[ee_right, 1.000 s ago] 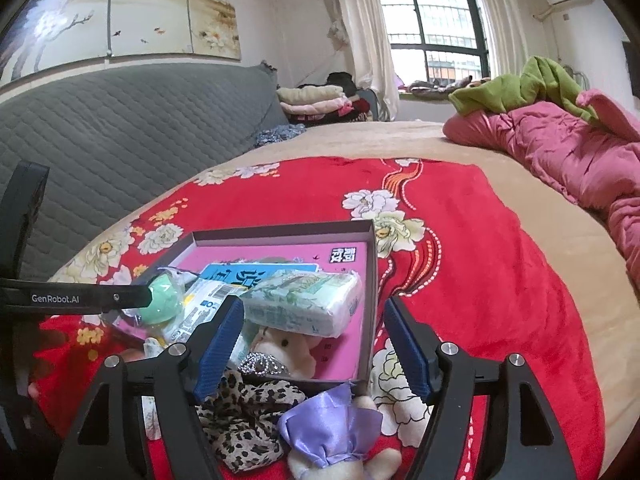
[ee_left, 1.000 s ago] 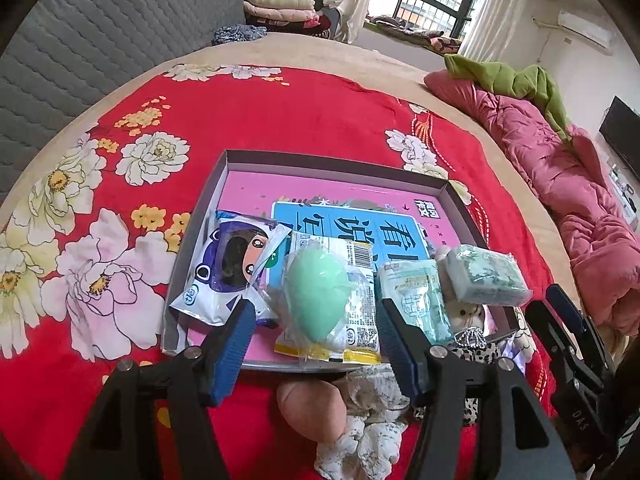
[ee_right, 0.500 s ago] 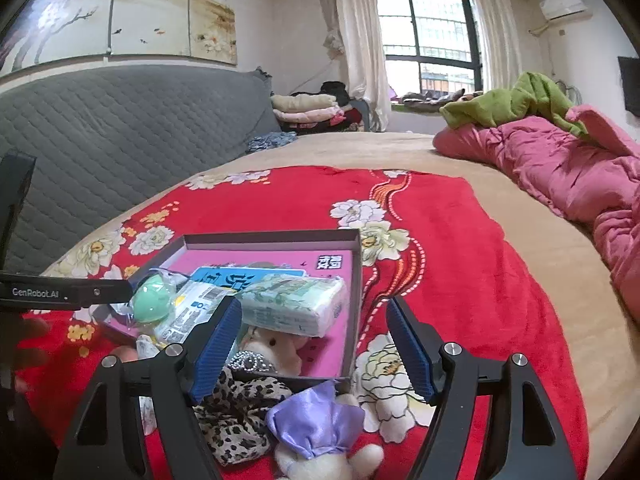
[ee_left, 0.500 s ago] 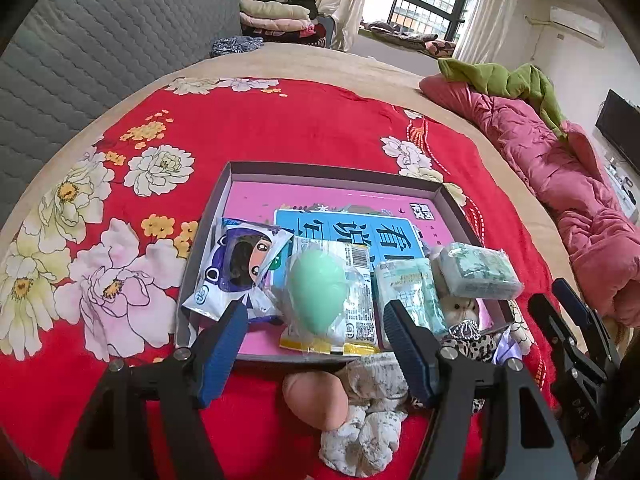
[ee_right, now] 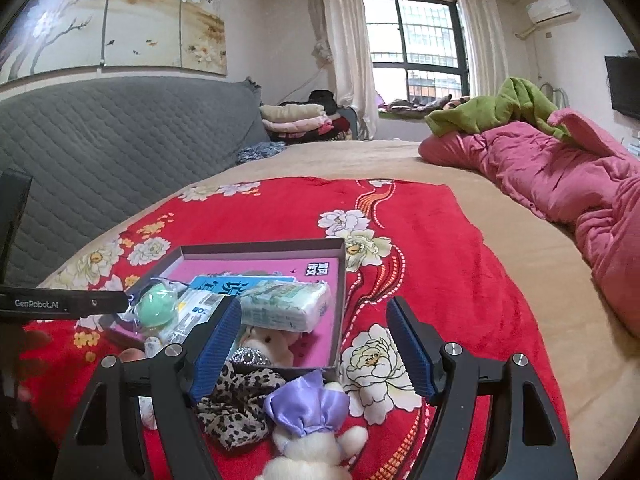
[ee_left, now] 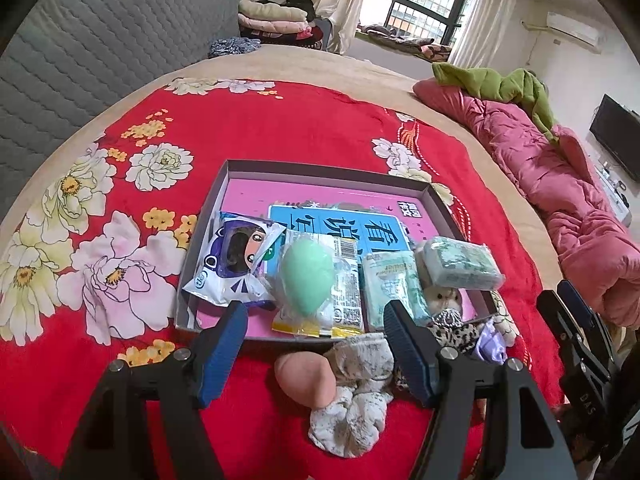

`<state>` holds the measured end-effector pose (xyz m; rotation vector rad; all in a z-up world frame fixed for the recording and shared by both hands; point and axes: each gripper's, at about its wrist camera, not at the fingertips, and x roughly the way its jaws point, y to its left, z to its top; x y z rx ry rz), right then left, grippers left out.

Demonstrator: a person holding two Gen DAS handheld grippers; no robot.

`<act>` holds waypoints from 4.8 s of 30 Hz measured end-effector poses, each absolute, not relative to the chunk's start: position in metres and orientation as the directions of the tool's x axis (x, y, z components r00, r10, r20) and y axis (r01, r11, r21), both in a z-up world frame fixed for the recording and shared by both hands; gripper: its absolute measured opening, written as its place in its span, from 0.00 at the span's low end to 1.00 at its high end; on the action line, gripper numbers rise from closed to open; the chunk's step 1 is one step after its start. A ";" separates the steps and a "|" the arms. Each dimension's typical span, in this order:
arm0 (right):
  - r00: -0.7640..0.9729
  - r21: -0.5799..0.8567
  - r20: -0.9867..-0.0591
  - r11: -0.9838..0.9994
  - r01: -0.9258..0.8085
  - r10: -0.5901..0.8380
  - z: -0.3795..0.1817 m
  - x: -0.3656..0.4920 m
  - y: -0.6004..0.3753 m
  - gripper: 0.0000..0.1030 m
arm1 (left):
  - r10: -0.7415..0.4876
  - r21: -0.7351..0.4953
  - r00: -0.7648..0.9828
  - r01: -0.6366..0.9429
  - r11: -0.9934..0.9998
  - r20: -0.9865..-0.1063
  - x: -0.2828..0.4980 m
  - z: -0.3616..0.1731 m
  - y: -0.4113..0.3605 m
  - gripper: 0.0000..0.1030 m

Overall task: Organize soft objects
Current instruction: 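Raise both grippers out of the box and back from it, then grasp the peach makeup sponge with the left gripper while the right grasps the white plush bear, then carry the makeup sponge into the box with the left gripper while the right carries the bear there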

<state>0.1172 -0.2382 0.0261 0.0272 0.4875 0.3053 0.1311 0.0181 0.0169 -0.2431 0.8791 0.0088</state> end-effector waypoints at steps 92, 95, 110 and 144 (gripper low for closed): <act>0.637 0.119 -0.729 0.963 -0.243 0.250 -0.042 0.088 -0.235 0.74 | -0.322 -0.434 0.522 -0.103 0.895 -0.790 0.130 -0.064 0.048 0.43; 0.628 0.125 -0.736 0.963 -0.240 0.252 -0.046 0.091 -0.236 0.74 | -0.321 -0.427 0.519 -0.097 0.899 -0.792 0.133 -0.068 0.045 0.42; 0.619 0.123 -0.737 0.954 -0.272 0.271 -0.054 0.097 -0.234 0.53 | -0.354 -0.477 0.526 -0.115 0.871 -0.773 0.135 -0.073 0.052 0.41; 0.747 0.085 -0.572 0.930 -0.357 0.339 0.024 0.073 -0.195 0.53 | -0.234 -0.407 0.663 -0.118 0.906 -0.712 0.109 -0.004 0.091 0.41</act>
